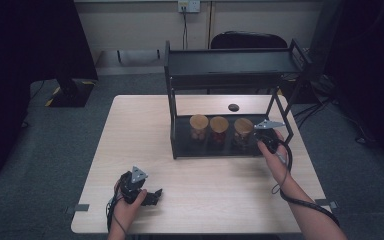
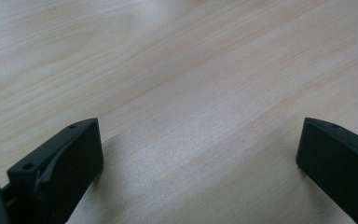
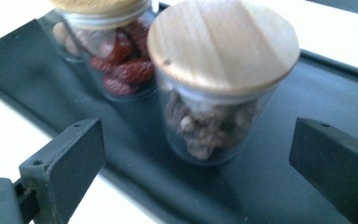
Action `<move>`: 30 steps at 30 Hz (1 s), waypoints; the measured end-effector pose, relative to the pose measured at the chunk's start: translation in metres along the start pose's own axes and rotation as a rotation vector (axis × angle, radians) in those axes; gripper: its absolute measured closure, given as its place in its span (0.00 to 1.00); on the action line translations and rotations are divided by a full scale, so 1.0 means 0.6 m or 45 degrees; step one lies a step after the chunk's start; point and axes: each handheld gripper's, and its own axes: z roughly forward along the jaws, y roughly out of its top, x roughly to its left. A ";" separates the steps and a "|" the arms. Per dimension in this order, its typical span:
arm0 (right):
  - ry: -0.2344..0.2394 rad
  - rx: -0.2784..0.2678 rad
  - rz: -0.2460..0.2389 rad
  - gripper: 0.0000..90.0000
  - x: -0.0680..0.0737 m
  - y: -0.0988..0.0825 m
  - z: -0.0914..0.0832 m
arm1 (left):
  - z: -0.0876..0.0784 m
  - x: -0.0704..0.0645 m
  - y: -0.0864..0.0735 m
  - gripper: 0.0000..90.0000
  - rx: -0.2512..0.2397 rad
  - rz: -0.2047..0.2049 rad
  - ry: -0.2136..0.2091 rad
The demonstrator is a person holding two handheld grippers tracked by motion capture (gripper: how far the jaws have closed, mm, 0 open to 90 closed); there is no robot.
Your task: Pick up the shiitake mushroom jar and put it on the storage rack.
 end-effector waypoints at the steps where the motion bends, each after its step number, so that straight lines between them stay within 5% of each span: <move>1: 0.006 -0.002 -0.004 0.03 0.002 -0.003 -0.002 | 0.000 0.000 0.000 0.00 0.000 0.000 0.000; 30: 0.023 -0.003 -0.019 0.04 0.009 -0.063 -0.048 | 0.000 0.000 0.000 0.00 0.001 0.000 0.000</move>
